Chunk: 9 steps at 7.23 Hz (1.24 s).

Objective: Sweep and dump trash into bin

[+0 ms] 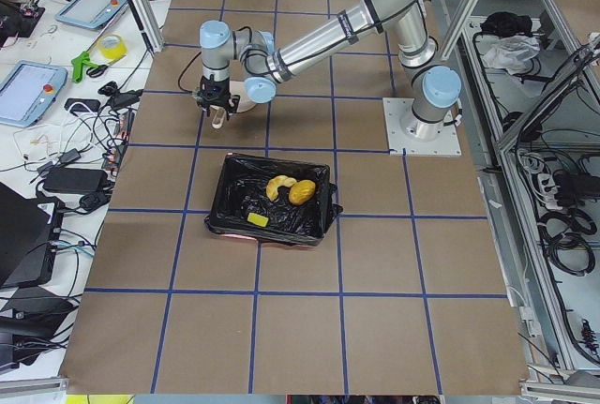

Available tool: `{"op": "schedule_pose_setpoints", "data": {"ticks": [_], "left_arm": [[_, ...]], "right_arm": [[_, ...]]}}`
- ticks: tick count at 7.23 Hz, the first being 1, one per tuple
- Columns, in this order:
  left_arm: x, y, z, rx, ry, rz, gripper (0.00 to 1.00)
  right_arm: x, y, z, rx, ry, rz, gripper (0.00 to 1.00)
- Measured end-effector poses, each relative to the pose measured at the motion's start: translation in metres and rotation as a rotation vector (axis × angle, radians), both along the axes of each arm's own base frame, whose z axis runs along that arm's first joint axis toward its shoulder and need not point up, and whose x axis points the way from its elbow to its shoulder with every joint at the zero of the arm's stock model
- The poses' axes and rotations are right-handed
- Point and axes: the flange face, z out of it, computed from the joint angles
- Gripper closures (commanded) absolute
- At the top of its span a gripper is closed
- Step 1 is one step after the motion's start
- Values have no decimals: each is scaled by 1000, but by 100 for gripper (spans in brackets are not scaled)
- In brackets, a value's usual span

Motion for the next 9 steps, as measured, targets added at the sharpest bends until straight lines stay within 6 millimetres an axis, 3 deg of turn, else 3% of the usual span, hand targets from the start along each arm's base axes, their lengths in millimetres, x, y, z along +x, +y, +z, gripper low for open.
{"op": "schedule_pose_setpoints", "data": {"ticks": [2, 3, 5, 9], "left_arm": [[-1, 4, 24, -27, -8, -21, 18], [-3, 7, 44, -40, -22, -72, 3], [-10, 24, 92, -42, -65, -254, 0], [-36, 73, 163, 45, -66, -647, 0]], "right_arm": [[0, 0, 0, 0, 1, -1, 0], [0, 0, 0, 0, 1, -1, 0], [0, 0, 0, -1, 1, -1, 0], [0, 0, 0, -1, 0, 0, 0]]}}
